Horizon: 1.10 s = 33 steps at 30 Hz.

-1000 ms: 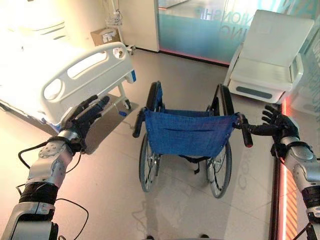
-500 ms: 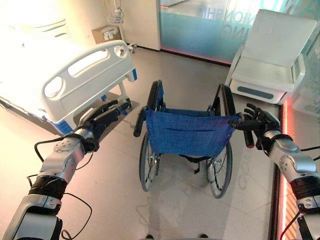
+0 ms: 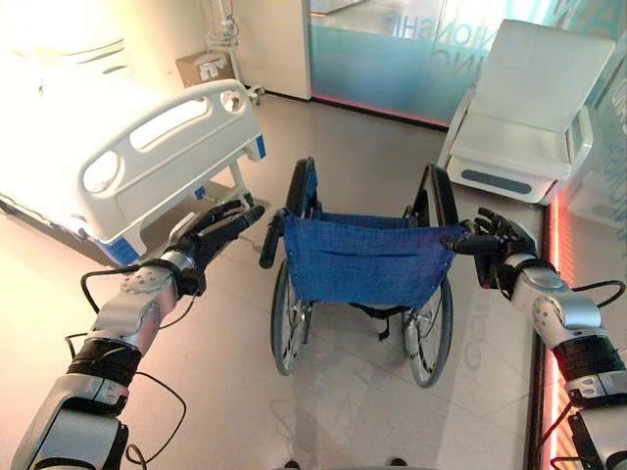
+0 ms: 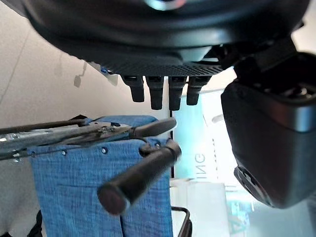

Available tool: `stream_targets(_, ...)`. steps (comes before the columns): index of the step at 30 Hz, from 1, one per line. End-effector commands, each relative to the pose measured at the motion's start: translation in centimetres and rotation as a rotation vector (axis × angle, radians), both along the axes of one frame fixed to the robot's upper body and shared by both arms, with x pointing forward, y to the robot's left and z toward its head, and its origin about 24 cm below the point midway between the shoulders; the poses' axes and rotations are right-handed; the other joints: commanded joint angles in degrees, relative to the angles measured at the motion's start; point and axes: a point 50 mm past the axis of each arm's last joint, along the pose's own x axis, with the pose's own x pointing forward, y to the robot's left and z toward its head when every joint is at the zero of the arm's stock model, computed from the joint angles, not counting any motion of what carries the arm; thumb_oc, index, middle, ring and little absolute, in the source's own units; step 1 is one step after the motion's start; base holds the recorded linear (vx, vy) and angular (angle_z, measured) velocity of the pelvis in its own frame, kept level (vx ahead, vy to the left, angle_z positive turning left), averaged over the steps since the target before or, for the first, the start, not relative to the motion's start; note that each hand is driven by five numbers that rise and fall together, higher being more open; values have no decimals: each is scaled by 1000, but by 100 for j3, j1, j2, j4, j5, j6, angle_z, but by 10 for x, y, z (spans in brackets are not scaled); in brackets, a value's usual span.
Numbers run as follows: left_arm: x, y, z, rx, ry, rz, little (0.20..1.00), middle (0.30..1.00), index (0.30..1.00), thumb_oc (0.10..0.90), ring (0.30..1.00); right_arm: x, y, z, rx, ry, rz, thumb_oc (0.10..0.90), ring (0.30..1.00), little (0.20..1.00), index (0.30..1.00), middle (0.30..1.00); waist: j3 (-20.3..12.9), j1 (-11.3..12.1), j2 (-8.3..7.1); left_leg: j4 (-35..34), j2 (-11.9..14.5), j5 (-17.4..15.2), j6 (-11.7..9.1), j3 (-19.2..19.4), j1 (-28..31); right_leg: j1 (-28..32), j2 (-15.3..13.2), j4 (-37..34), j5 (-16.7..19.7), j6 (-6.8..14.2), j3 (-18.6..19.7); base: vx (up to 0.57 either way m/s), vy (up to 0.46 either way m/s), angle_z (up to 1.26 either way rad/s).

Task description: Push the wheelchair next to the bed

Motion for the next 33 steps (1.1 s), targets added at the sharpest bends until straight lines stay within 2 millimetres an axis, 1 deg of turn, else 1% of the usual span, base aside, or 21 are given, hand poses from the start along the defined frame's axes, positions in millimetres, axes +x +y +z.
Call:
stream_targets(1,26,-22,80,34,-296,-66,900,900,900,800,900,18,7,39,-87,-113,-2,800,900,900,900,900,-357,73,-31,18,-554,-314,154,222,-81,207,207,10,-239,-130,-128,0,0,0)
stream_targets(5,29,-28,80,43,-300,-70,900,900,900,800,900,20,13,28,-49,-89,-29,800,900,900,900,900,-330,94,-16,18,-558,-318,157,213,-74,217,194,10,-237,-131,-140,0,0,0)
stream_targets(16,33,-39,79,31,-296,-108,900,900,900,800,900,27,31,19,59,-83,-81,800,900,900,900,900,-308,172,28,18,-592,-321,167,169,-70,236,164,10,-237,-127,-198,4,5,2)
stream_targets(23,37,-47,78,31,-279,-139,900,900,900,800,900,33,32,14,98,-32,-132,800,900,900,900,900,-327,223,40,18,-620,-326,176,134,-52,264,149,10,-237,-130,-242,8,6,1)
stream_targets(31,41,-55,78,63,-256,-185,900,900,900,800,900,34,34,1,142,91,-107,800,900,900,900,900,-340,261,22,18,-645,-330,180,101,-27,298,141,10,-228,-129,-279,16,3,1)
stream_targets(32,41,-56,78,72,-251,-194,900,900,900,800,900,34,34,-2,148,117,-98,758,836,836,836,836,-347,265,18,18,-649,-329,177,95,-26,301,143,10,-229,-129,-281,0,0,0)
stream_targets(33,41,-57,78,77,-243,-203,900,900,900,800,900,33,32,-4,148,135,-96,731,796,796,796,796,-357,269,14,18,-648,-335,178,102,-18,310,142,10,-233,-130,-288,0,0,0)
